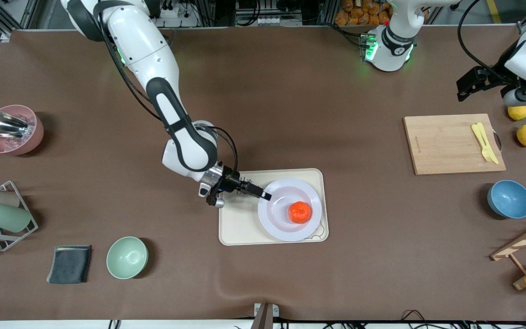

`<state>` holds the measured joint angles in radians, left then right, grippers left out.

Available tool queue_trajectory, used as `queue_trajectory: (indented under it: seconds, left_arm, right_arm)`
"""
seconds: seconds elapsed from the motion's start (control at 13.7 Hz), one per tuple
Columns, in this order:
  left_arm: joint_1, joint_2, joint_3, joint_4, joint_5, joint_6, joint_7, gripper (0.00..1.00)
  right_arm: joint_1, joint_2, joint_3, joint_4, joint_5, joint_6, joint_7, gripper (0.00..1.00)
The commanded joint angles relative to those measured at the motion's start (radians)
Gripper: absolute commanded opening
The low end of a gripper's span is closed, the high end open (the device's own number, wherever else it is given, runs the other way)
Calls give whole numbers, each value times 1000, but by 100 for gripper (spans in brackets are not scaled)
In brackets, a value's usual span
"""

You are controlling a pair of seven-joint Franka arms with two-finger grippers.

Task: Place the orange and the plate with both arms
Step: 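Lower the plate onto the bear tray and open the right gripper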

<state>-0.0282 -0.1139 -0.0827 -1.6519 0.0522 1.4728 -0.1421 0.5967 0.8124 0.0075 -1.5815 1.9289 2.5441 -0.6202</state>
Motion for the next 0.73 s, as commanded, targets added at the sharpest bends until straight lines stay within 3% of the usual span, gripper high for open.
queue_trajectory:
  seconds: [0.0, 0.22, 0.66]
  left_arm:
    - [2, -4, -2, 0, 5, 3, -7, 100]
    - [2, -3, -2, 0, 5, 3, -7, 100]
    - [2, -3, -3, -5, 6, 0, -7, 100]
  right_arm:
    - [2, 16, 3, 26, 22, 12, -24, 100]
    - [0, 7, 2, 26, 18, 12, -27, 100]
    - [-23, -19, -24, 17, -91, 12, -82, 100]
